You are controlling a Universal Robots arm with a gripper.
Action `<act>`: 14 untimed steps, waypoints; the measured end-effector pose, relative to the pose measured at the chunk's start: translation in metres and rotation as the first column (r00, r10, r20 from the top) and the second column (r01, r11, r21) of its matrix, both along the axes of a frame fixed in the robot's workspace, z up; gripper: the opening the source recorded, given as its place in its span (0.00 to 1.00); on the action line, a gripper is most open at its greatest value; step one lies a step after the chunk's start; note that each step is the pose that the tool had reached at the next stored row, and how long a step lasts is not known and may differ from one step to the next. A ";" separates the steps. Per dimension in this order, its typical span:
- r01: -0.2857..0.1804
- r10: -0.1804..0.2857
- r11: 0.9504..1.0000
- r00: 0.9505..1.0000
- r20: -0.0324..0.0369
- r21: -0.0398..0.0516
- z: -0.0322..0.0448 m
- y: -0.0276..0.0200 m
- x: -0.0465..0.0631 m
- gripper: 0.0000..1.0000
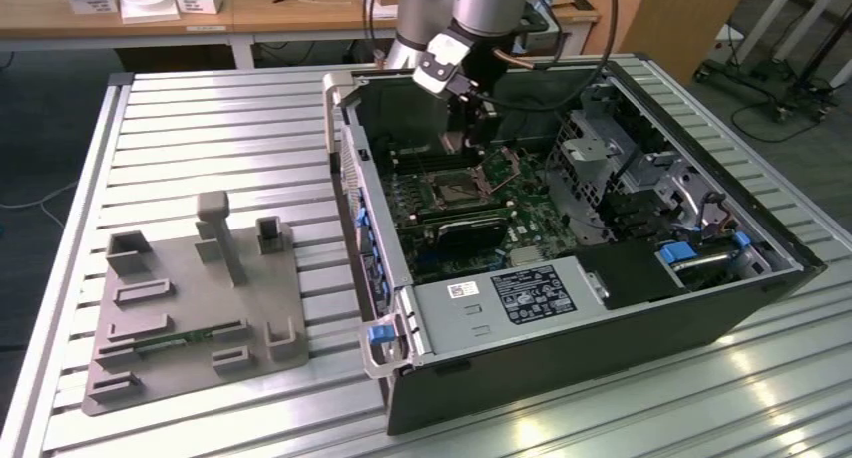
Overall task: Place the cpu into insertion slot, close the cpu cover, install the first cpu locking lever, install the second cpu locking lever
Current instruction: 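Place the cpu into insertion slot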
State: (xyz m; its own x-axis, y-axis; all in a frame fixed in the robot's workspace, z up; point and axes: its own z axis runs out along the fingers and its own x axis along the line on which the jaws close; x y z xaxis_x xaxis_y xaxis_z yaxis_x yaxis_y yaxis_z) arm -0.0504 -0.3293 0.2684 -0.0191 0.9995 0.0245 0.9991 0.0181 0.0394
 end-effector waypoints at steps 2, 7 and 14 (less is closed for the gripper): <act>0.001 -0.001 1.000 1.000 -0.001 0.000 -0.0038 0.0000 0.001 0.54; 0.007 -0.007 1.000 1.000 -0.004 0.000 -0.0127 0.0000 0.003 0.54; 0.022 -0.022 1.000 1.000 -0.004 0.000 -0.0256 0.0001 0.003 0.54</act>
